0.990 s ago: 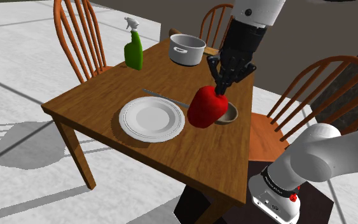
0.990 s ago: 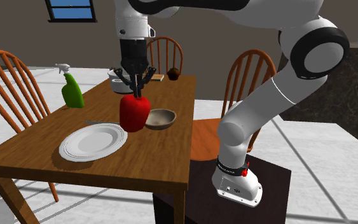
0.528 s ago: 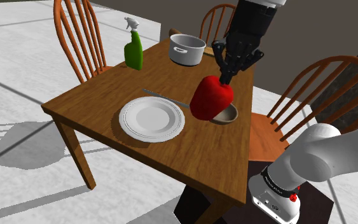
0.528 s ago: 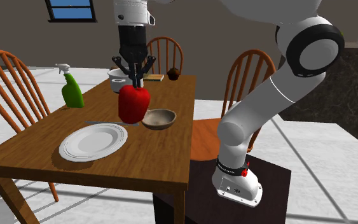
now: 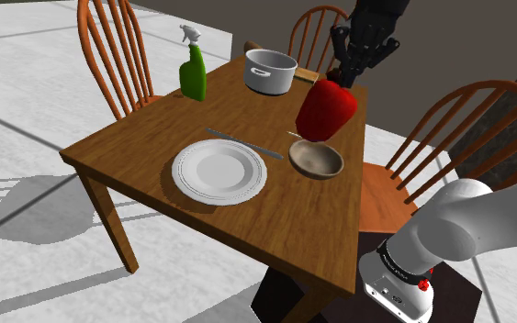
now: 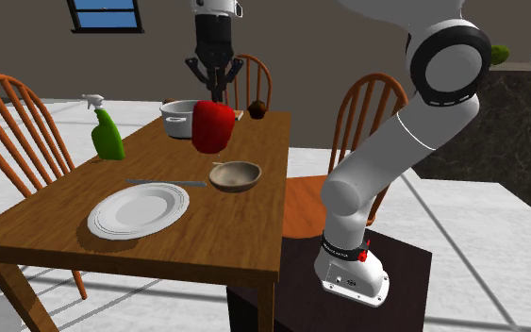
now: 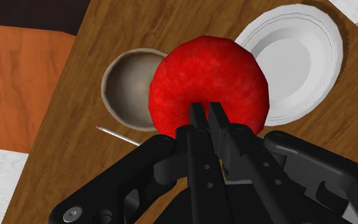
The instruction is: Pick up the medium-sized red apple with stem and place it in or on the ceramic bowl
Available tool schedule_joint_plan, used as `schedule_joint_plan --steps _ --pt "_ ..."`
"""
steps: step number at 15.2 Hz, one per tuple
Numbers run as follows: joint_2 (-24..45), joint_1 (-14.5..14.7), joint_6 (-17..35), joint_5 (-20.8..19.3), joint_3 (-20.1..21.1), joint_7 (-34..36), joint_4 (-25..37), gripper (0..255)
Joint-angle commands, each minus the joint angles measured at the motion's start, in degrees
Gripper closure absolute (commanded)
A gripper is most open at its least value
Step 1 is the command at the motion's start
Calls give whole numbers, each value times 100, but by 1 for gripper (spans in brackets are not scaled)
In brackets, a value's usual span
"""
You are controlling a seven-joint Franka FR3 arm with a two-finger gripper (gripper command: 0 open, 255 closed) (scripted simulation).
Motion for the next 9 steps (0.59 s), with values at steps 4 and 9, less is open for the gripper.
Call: schedule_joint_plan --steps 4,9 --pt "311 -151 -455 -336 -530 -583 662 255" --pt "341 -207 -400 -456 -736 -858 601 255"
